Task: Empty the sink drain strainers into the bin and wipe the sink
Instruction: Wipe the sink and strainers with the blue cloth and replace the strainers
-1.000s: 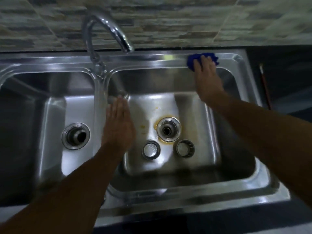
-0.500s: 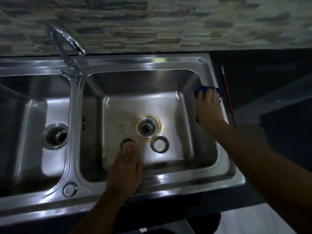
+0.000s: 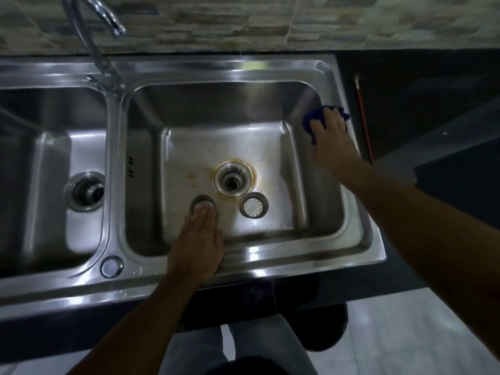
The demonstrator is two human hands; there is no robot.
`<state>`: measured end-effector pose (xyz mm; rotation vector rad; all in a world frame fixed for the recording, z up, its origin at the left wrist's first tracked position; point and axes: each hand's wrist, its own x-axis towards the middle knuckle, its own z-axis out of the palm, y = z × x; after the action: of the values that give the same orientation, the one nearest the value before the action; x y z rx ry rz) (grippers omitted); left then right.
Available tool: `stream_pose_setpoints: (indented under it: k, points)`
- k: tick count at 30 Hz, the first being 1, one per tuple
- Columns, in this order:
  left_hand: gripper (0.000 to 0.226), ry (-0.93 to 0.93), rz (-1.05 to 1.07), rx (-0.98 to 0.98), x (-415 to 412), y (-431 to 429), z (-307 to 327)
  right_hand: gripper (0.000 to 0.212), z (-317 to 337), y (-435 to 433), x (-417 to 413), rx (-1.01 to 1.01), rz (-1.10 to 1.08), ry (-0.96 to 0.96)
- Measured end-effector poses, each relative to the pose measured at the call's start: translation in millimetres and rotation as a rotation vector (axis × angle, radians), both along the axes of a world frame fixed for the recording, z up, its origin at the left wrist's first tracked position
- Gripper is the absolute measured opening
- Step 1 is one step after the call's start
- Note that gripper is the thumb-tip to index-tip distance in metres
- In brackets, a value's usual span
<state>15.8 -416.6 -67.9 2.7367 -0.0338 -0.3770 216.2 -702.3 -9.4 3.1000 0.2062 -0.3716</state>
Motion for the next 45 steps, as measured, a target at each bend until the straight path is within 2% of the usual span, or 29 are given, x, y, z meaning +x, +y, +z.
stream_pose_setpoints:
  k: [5,9,14,16,20,24,29,33,37,42,45]
  points:
    - [0.058,0.052,0.022,-0.116,1.9,2.9,3.1,0.057,9.8,-22.2,-77.2,0.103,-0.008,0.110]
    - [0.056,0.102,-0.106,-0.203,6.7,13.7,12.9,0.057,18.7,-35.6,-137.1,0.188,-0.127,0.175]
    - [0.055,0.004,-0.146,-0.136,-12.0,57.5,39.1,0.053,20.4,-27.0,-201.4,0.341,-0.361,0.082]
    - [0.059,-0.046,-0.146,-0.098,-24.6,83.9,47.5,0.050,20.4,-16.0,-213.9,0.353,-0.387,0.041]
    - [0.058,-0.109,-0.054,-0.041,-54.5,141.9,55.4,0.046,23.9,47.5,-228.8,0.423,-0.250,0.036]
    - [0.058,-0.139,0.055,0.016,-85.8,192.6,54.2,0.052,21.5,156.4,-253.9,0.551,-0.006,0.047]
    - [0.057,-0.149,0.141,0.112,-116.3,230.1,47.2,0.043,9.3,298.3,-283.1,0.697,0.303,-0.018]
    - [0.063,-0.155,0.130,0.128,-121.6,231.4,42.9,0.045,1.7,357.4,-284.6,0.649,0.332,0.052]
    - [0.059,-0.166,0.148,0.129,-124.1,232.4,40.6,0.041,-4.7,330.8,-285.7,0.568,0.378,0.026]
    - [0.057,-0.154,0.169,0.136,-123.7,232.3,35.9,0.038,1.3,237.6,-269.5,0.499,0.176,-0.108]
    - [0.059,-0.147,0.178,0.147,-123.4,232.1,32.8,0.037,5.1,211.8,-263.7,0.449,0.125,-0.139]
